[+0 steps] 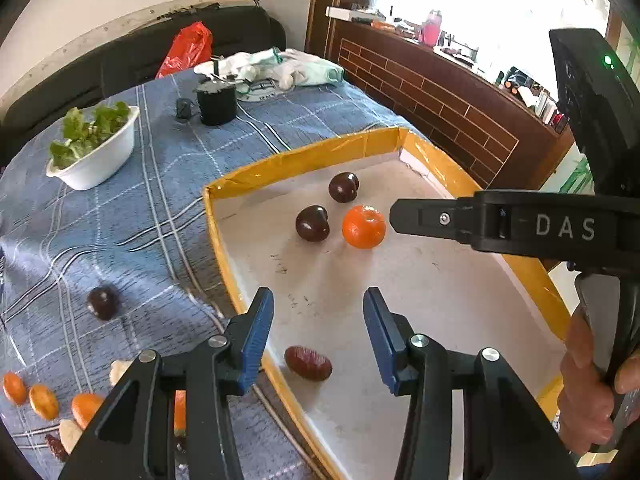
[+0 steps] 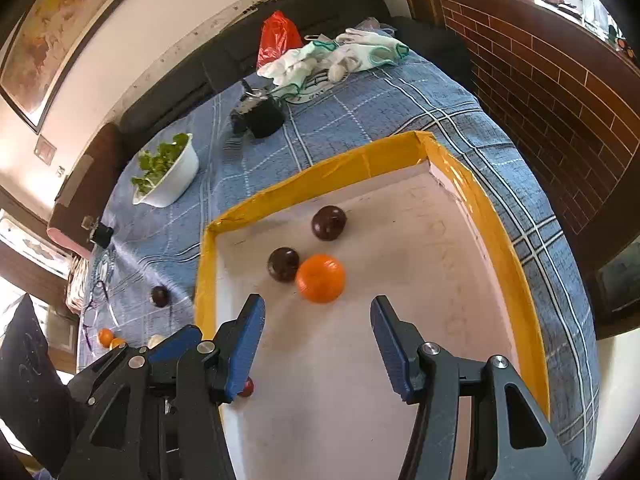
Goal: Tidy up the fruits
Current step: 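Withdraw both grippers from the tray toward the remaining fruits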
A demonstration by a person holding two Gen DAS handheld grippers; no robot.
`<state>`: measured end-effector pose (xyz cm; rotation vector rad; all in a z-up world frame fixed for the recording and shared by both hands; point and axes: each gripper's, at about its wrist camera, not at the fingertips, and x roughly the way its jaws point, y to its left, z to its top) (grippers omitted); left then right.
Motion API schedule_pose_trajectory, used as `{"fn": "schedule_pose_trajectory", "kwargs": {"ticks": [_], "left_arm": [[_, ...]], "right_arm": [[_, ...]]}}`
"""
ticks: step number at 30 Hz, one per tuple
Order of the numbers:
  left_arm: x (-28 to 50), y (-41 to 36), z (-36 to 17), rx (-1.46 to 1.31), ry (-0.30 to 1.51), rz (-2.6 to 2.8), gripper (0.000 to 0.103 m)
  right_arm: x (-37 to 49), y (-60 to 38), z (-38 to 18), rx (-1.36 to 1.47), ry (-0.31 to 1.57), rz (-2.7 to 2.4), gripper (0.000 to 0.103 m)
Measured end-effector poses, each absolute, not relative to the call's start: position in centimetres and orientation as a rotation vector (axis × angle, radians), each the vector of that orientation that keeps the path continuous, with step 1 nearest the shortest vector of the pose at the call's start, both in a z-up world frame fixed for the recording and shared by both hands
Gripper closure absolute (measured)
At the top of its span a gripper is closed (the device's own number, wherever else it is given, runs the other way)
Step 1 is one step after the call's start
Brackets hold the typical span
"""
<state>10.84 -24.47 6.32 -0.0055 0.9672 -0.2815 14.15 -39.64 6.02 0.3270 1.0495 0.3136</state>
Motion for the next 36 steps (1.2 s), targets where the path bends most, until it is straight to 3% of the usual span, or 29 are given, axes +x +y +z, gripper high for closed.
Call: {"fn": "schedule_pose_trajectory", "kwargs": {"ticks": [19, 36], "left_arm": [[3.1, -14.3, 9.7, -0.123, 0.886, -0.125, 0.058], [-7.6, -2.6, 6.1, -0.291, 0.910, 0.150, 0.057]], "right_arm": [[9.8, -28.8, 8.9, 0.227, 1.032, 0.519, 0.042], [6.7, -20.2, 6.1, 0.106, 1.122, 0.669, 0.042]]}}
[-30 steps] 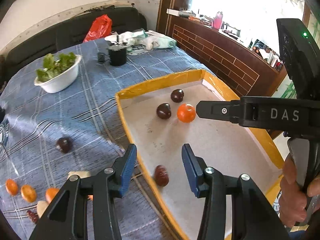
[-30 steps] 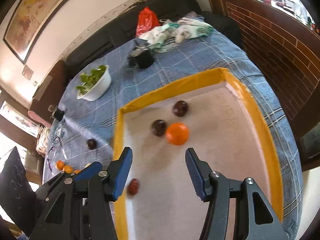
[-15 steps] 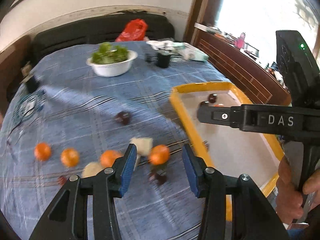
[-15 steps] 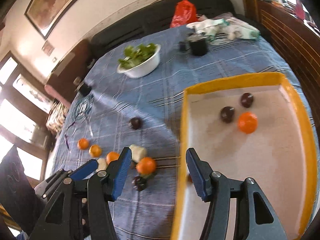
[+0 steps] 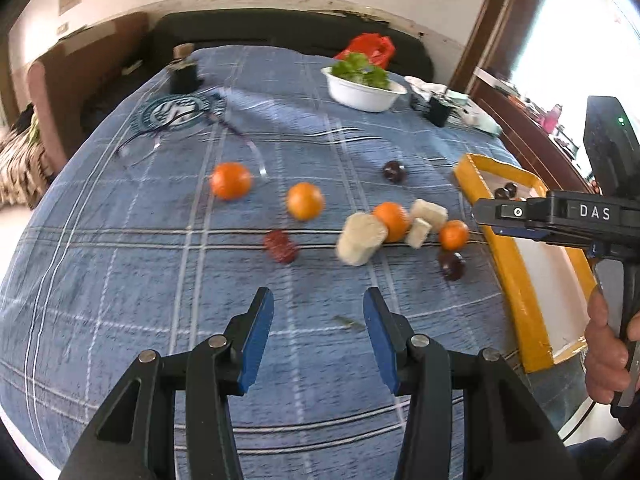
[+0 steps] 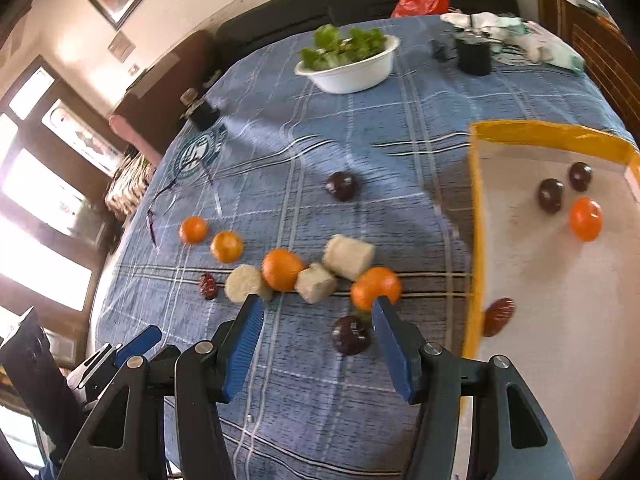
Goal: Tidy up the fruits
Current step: 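Withdraw both grippers from the tray toward the remaining fruits, then grasp a red date with the left gripper while the right gripper grasps a white round cake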
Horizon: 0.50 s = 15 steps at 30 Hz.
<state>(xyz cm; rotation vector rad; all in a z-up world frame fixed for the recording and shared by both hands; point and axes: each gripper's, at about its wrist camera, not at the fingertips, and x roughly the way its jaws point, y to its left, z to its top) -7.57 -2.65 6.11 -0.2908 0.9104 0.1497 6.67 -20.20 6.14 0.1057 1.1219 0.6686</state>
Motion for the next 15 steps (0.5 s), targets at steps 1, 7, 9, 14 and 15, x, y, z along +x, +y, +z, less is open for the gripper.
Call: {"fn": "schedule_pose_trajectory", "kwargs": {"ticks": [1, 7, 9, 14, 15], "left_arm": [[-7.7, -2.4, 6.1, -0.294, 0.908, 0.158, 0.057], [-8.6, -1.1, 6.3, -0.299, 0.896, 0.185, 0.057], [-8.9, -0.7, 6.3, -0.301, 0.895, 0.191, 0.057], [-9.6, 0.4, 6.1, -0.302, 0.896, 0.199, 0.057], [-9.6, 0.5, 6.1, -0.302, 0.896, 0.197, 0.057]], "right_arm": [[6.6, -19.7, 6.2, 0.097, 1.122, 0.680, 0.042], [5.3, -15.7, 6.3, 0.017, 1.116, 0.753, 0.042], [4.9, -14.5, 6.0, -0.006, 1.123, 0.767, 0.041], [4.4, -12.5, 4.6, -0.014, 1.163, 0.782, 0.041], [4.4, -12.2, 4.3, -0.015, 1.170, 0.781, 0.041]]}}
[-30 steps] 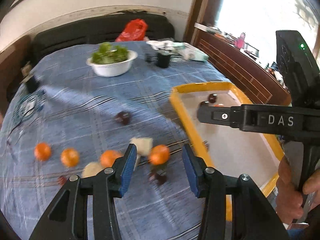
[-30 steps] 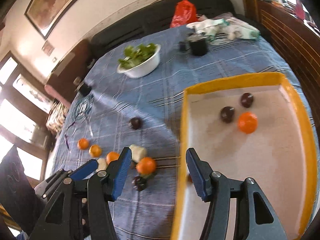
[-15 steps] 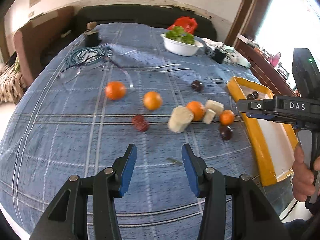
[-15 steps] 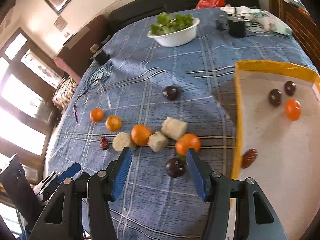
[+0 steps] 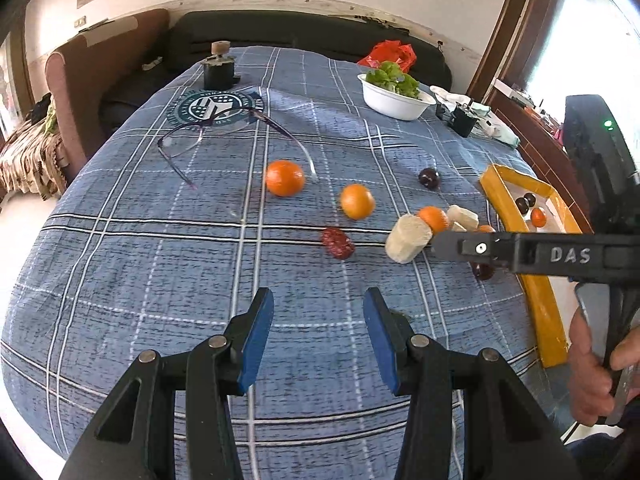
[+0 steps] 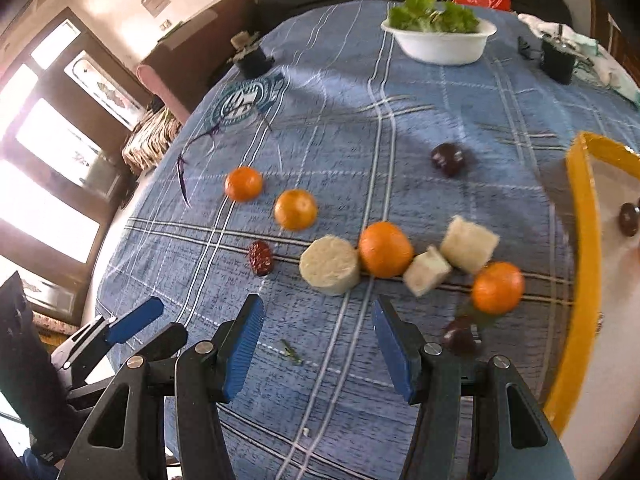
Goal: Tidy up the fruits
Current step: 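Grasp a red date with the left gripper while the right gripper grasps a white round cake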
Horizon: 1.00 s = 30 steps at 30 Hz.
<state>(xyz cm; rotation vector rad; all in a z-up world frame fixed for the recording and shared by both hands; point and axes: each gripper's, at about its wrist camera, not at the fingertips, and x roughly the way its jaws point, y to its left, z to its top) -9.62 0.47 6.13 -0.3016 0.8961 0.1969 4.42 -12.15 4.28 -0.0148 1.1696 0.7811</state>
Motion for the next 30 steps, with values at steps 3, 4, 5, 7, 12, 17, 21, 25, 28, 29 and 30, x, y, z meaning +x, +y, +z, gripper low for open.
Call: {"fn": "schedule_pose_trajectory", "kwargs": {"ticks": [3, 4, 5, 7, 12, 17, 21, 25, 28, 29, 30], "left_arm": [[-9.9, 1.0, 6.0, -0.298, 0.896, 0.193, 0.057], [-10.1, 1.3, 5.8, -0.296, 0.897, 0.190, 0.057], [-10.2, 1.6, 5.8, -0.296, 0.899, 0.187, 0.057], [-10.4, 2.0, 5.6, -0.290, 0.901, 0.181, 0.057], [-10.6, 2.7, 5.7, -0.260, 0.904, 0.159, 0.057], [-9.9, 3.4, 5.7, -0.247, 0.906, 0.127, 0.057], [-8.9, 3.7, 5.5, -0.249, 0.910, 0.096, 0.057], [-7.1, 3.6, 5.1, -0.261, 0.923, 0.050, 0.057], [-5.6, 3.0, 4.6, -0.259, 0.942, 0.007, 0.058], [-5.1, 2.8, 4.5, -0.255, 0.945, -0.003, 0.058], [-4.5, 2.5, 4.3, -0.249, 0.948, -0.014, 0.058]], "right_arm": [[4.7, -11.4, 3.4, -0.004, 1.191, 0.774, 0.042], [4.8, -11.1, 3.2, -0.001, 1.195, 0.767, 0.042], [4.9, -10.9, 3.0, 0.004, 1.197, 0.758, 0.043], [5.3, -10.6, 2.7, 0.013, 1.201, 0.736, 0.044], [6.1, -9.4, 2.0, 0.009, 1.196, 0.679, 0.047], [6.6, -8.7, 1.4, -0.011, 1.185, 0.634, 0.057], [6.6, -9.2, 1.5, -0.003, 1.184, 0.631, 0.060], [5.7, -9.9, 2.2, -0.002, 1.166, 0.647, 0.060], [4.7, -10.5, 2.5, -0.017, 1.156, 0.651, 0.060], [4.3, -10.8, 2.6, -0.023, 1.155, 0.647, 0.060], [4.0, -11.1, 2.5, -0.024, 1.155, 0.642, 0.060]]}}
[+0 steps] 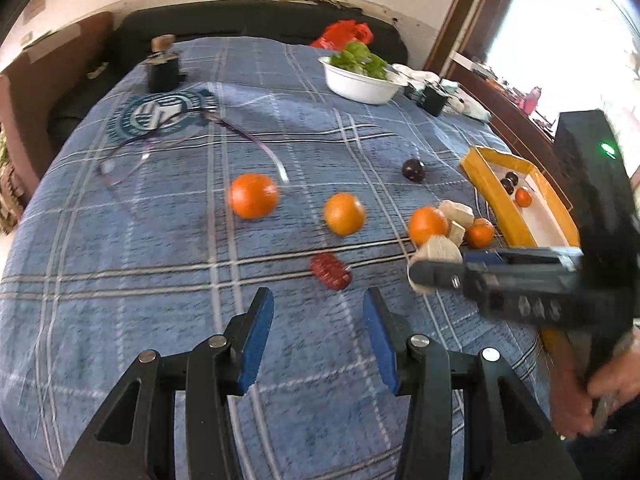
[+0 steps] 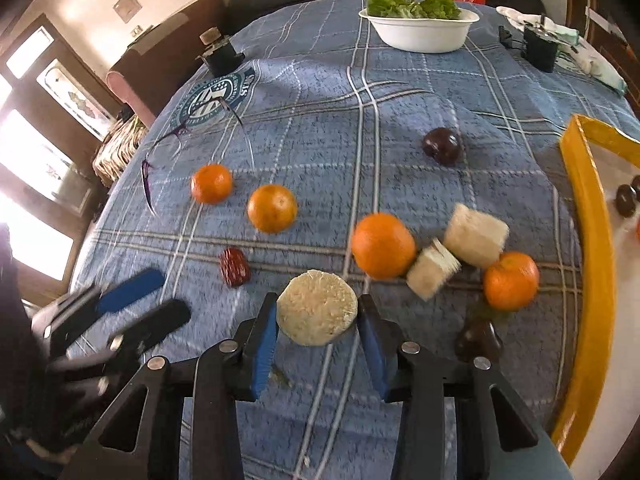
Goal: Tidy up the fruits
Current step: 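Grasp a red date with the left gripper while the right gripper grasps a white round cake, then carry the red date and white cake over the yellow tray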
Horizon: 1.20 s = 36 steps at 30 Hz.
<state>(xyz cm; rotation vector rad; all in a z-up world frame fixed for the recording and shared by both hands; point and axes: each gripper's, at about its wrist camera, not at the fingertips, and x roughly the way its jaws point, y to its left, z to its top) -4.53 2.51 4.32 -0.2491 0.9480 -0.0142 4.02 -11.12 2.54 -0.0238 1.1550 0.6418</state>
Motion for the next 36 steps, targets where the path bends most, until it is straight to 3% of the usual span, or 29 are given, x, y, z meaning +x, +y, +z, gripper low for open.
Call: {"fn": "schedule_pose_trajectory", "kwargs": {"ticks": [9, 15, 36], "left_arm": [[-1.1, 1.6, 2.1, -0.211, 0.991, -0.060, 0.062], [-0.4, 0.7, 1.4, -0.144, 0.985, -0.068, 0.077], [-4.6, -1.8, 3.0, -0.153, 0.949, -0.061, 0.077]], "right_arm": [[3.1, -14.1, 2.5, 0.008, 1.160, 0.587, 0.060], [2.8, -15.0, 2.8, 0.015, 1.151, 0.578, 0.060], [2.6, -14.2, 2.7, -0.012, 1.156, 0.654, 0.060]]}}
